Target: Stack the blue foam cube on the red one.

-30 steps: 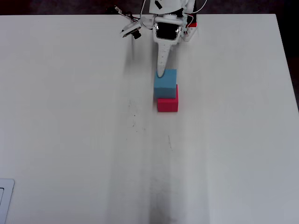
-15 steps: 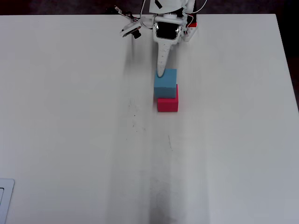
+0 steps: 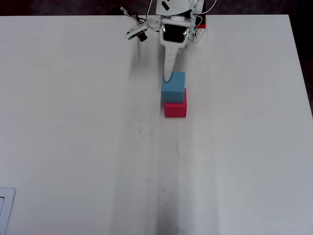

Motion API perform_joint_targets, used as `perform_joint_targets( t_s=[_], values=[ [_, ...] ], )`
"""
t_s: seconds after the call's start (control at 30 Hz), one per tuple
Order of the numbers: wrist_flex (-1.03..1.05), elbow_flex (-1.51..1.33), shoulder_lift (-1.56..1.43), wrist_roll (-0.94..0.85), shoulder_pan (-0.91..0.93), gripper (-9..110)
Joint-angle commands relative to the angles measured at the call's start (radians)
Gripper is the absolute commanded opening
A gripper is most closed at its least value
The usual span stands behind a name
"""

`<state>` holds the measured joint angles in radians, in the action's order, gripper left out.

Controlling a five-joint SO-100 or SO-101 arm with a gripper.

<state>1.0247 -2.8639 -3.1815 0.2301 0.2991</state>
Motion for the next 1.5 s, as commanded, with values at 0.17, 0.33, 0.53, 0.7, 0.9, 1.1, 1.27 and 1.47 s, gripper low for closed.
perform_joint_targets(
  t_s=[0.17, 0.33, 0.53, 0.7, 0.9, 1.1, 1.27, 1.47],
  values=[
    [-0.017, 0.003, -0.003, 0.002, -0.009, 21],
    [-0.017, 0.003, -0.003, 0.002, -0.009, 21],
    [-0.018, 0.003, -0.003, 0.002, -0.009, 21],
    [-0.018, 0.003, -0.003, 0.002, -0.009, 21],
    [-0.018, 0.003, -0.003, 0.002, -0.009, 23],
    [-0.018, 0.003, -0.003, 0.002, -0.009, 23],
    [-0.018, 0.003, -0.003, 0.002, -0.009, 23],
    [-0.020, 0.002, -0.003, 0.002, -0.009, 23]
  ],
)
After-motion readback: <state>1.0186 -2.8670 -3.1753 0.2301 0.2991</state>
